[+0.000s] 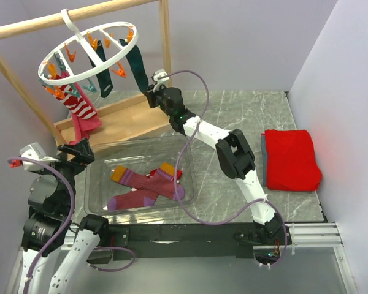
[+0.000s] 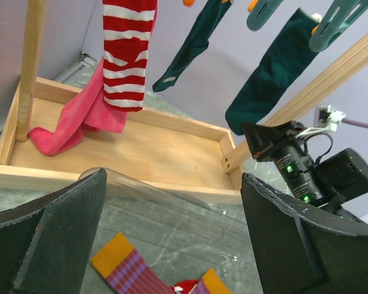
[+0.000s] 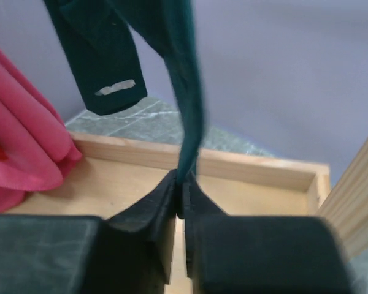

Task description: Remove the socks clipped to the hanger

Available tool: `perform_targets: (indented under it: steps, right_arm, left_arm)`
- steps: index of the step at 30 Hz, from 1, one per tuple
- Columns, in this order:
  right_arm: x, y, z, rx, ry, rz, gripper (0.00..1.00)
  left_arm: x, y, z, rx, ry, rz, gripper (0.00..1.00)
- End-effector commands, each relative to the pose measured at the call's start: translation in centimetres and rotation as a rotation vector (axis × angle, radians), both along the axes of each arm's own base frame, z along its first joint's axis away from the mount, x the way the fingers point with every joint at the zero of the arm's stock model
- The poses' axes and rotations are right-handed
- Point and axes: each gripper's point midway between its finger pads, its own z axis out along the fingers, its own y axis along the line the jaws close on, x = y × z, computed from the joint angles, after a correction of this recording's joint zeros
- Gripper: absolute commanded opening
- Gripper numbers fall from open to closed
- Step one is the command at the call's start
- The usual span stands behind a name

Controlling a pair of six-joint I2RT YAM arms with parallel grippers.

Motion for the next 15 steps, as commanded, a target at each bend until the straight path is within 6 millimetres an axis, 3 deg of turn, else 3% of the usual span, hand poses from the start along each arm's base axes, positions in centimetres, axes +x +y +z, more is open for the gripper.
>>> perform_targets:
  steps: [1,2,3,4,5,6,7,9,11,12,13,15]
  right_arm:
    - [-1.3,0.8,4.7,0.069,-0.087,0.075,0.00]
    - [-1.9,0.8,5.0,0.072,-0.086,0.086,0.00]
    - [-2.8,0.2,7.7,0.099,-0.118,0.088,0.00]
    - [-3.9,0.3,6.3,0.078,-0.091,0.097,0.00]
    - [-4.6,0.0,6.8,0.075,-0.091,0.095,0.00]
    - [-5.9,-0.5,8.9,0.087,-0.107,0.098,0.00]
    - [-6.7,-0.8,7.6,0.066,-0.079,0.097,0.00]
    - [-8.8,-1.5,9.2,0.070,-0.063,0.099,0.00]
    - [-10.4,-2.0,8.2,0.046,-0.017,0.101,0.00]
    - [-11.4,-2.8,9.2,0.052,-0.004,0.098,0.00]
    - [-12.4,-3.0,7.9,0.031,0.023,0.102,0.00]
    - [-14.6,-3.6,9.0,0.034,0.036,0.110,0.00]
  left_arm:
    - [0.0,-0.4,0.9,0.016,-0.013,-0.027,0.95]
    - [-0.2,-0.4,1.3,0.014,-0.023,-0.031,0.95]
    - [-0.3,-0.5,1.4,0.012,-0.024,-0.037,0.95]
    - [-0.5,-0.8,1.5,0.013,-0.027,-0.057,0.95]
    - [-0.6,-1.0,1.7,0.008,-0.031,-0.068,0.95]
    - [-0.7,-1.2,1.8,0.008,-0.035,-0.083,0.95]
    - [-0.7,-1.7,1.9,0.009,-0.034,-0.114,0.95]
    - [-1.0,-2.3,1.9,0.001,-0.031,-0.148,0.95]
    - [-1.2,-3.3,2.1,-0.005,-0.031,-0.204,0.95]
    - [-1.4,-3.6,2.0,-0.008,-0.026,-0.225,0.95]
    - [-1.5,-4.0,2.1,-0.007,-0.023,-0.247,0.95]
    - [-2.1,-5.3,2.5,-0.008,-0.027,-0.325,0.95]
